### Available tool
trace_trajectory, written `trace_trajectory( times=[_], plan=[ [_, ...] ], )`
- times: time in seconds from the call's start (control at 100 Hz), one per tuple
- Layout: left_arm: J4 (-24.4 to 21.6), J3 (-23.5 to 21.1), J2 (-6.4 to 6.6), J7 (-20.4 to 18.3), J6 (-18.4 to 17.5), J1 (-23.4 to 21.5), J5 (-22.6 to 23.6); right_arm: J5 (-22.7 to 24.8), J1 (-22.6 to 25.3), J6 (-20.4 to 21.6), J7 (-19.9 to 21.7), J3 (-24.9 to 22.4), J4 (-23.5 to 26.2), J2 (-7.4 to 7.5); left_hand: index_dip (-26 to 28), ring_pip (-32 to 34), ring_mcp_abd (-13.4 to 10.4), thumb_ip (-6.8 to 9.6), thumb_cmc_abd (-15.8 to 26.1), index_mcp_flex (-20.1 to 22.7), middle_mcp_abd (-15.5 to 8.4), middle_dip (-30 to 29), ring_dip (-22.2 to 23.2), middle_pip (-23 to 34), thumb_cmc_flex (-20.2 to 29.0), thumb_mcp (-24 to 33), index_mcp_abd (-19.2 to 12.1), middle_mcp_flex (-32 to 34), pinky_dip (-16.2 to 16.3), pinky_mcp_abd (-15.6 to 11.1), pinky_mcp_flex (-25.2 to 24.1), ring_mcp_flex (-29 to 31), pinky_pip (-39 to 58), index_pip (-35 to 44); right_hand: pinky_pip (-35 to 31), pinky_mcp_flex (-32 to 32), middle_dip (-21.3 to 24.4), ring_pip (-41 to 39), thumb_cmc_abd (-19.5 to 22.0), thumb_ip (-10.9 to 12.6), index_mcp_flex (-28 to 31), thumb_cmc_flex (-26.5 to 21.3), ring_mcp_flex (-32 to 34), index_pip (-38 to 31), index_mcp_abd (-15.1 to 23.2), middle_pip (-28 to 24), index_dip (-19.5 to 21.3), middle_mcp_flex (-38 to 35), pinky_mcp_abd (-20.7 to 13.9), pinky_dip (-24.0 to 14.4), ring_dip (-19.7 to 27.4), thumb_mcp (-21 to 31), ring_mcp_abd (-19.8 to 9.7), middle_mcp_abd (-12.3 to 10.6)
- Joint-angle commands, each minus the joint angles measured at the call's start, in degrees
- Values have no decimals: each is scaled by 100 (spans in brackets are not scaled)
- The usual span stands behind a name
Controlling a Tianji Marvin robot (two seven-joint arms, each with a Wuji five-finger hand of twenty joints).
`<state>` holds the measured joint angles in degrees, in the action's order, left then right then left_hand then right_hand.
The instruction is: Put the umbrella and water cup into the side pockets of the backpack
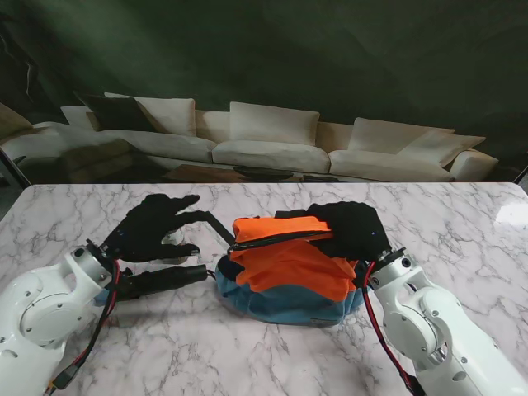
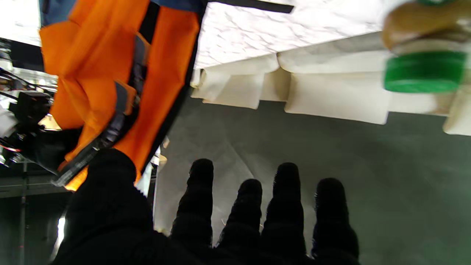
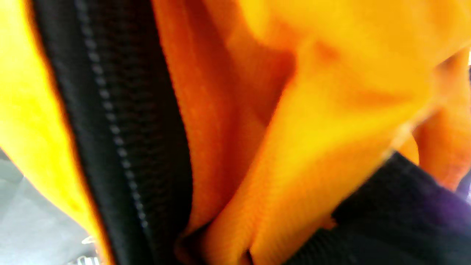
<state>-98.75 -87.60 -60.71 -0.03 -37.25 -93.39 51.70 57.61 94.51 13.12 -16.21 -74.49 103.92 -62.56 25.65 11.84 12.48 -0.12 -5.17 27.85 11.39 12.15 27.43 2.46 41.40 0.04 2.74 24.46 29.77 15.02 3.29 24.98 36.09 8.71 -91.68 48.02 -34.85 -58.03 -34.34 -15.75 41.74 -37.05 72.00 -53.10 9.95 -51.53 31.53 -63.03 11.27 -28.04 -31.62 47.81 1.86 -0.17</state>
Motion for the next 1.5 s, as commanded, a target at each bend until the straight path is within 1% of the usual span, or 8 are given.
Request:
trace_trajectory(
  times=[0.0, 0.25, 0.46, 0.62, 0.75, 0.93, 1.19, 1.49],
  plan=[
    [-29, -127, 21, 23, 110, 5, -23, 19, 42, -31, 43, 50, -121, -7, -96, -108, -8, -110, 215, -258, 165, -138, -123, -170, -139, -191, 1, -360, -92, -46, -54, -185, -168, -116, -39, -25, 52, 20, 728, 267, 289, -793, 348, -727, 1239, -202, 194, 9, -81, 45, -9, 567, -206, -174],
    [226, -617, 14, -8, 563, -47, -95, 18, 13, -45, 12, 53, -154, -11, -255, -123, 152, -109, 354, -732, 396, -418, -199, -301, -162, -183, 298, -655, -116, -128, 95, -314, -146, -401, -23, -30, 68, 56, 740, 268, 285, -788, 354, -726, 1256, -201, 194, 12, -78, 46, -6, 563, -208, -175],
    [548, -871, 30, 13, 675, -69, -51, 27, -17, -67, 20, 48, -177, -10, -634, -499, 130, -119, 224, -1281, 251, -855, -907, -385, -498, -195, 410, -1329, -1155, -418, -101, -1021, -891, -725, -15, -32, 81, 74, 738, 269, 294, -788, 354, -728, 1253, -200, 192, 10, -79, 45, -11, 566, -206, -180],
    [793, -963, 67, -210, 810, -116, -107, 41, -33, -87, 30, 50, -182, -7, -922, -577, 14, -133, -106, -1998, 42, -1087, -1123, -457, -987, -201, 431, -1912, -1378, -594, -245, -1368, -1125, -970, -9, -35, 88, 86, 737, 269, 296, -788, 353, -727, 1248, -199, 191, 8, -77, 44, -15, 570, -202, -178],
    [1125, -916, 101, -264, 925, -69, -37, 50, -30, -106, 34, 50, -186, -6, -1240, -591, -277, -148, -406, -2022, 77, -1128, -1167, -471, -1140, -201, 732, -2007, -1316, -959, -234, -1384, -1205, -1024, -8, -34, 90, 91, 736, 269, 302, -787, 355, -726, 1249, -199, 190, 11, -77, 43, -19, 572, -200, -169],
    [1613, -669, 162, -460, 1134, 128, 15, 59, -22, -120, 72, 38, -173, 0, -1472, -524, -282, -142, -687, -2017, 181, -1143, -1152, -464, -1164, -172, 950, -2006, -1141, -1101, -127, -1303, -969, -1032, -7, -34, 91, 81, 735, 268, 304, -786, 355, -724, 1240, -202, 189, 11, -77, 41, -36, 576, -206, -174],
    [2184, -63, 186, -561, 1509, 531, -96, 42, -33, -163, 50, 76, -217, -5, -1536, -497, -574, -171, -901, -2037, -252, -1032, -1137, -378, -1001, -163, 734, -1835, -926, -1165, -130, -1233, -620, -1019, -6, -34, 93, 85, 731, 265, 300, -782, 354, -721, 1238, -203, 186, 8, -77, 39, -54, 573, -195, -174],
    [2686, 526, 183, -381, 1749, 932, -68, 29, -27, -183, 22, 99, -241, -10, -1762, -552, -707, -171, -968, -2005, -407, -912, -1129, -302, -906, -161, 717, -1843, -852, -1325, -298, -1334, -609, -1051, 5, -46, 87, 97, 765, 270, 296, -796, 354, -725, 1224, -211, 192, 29, -76, 40, -66, 589, -203, -171]
  ],
)
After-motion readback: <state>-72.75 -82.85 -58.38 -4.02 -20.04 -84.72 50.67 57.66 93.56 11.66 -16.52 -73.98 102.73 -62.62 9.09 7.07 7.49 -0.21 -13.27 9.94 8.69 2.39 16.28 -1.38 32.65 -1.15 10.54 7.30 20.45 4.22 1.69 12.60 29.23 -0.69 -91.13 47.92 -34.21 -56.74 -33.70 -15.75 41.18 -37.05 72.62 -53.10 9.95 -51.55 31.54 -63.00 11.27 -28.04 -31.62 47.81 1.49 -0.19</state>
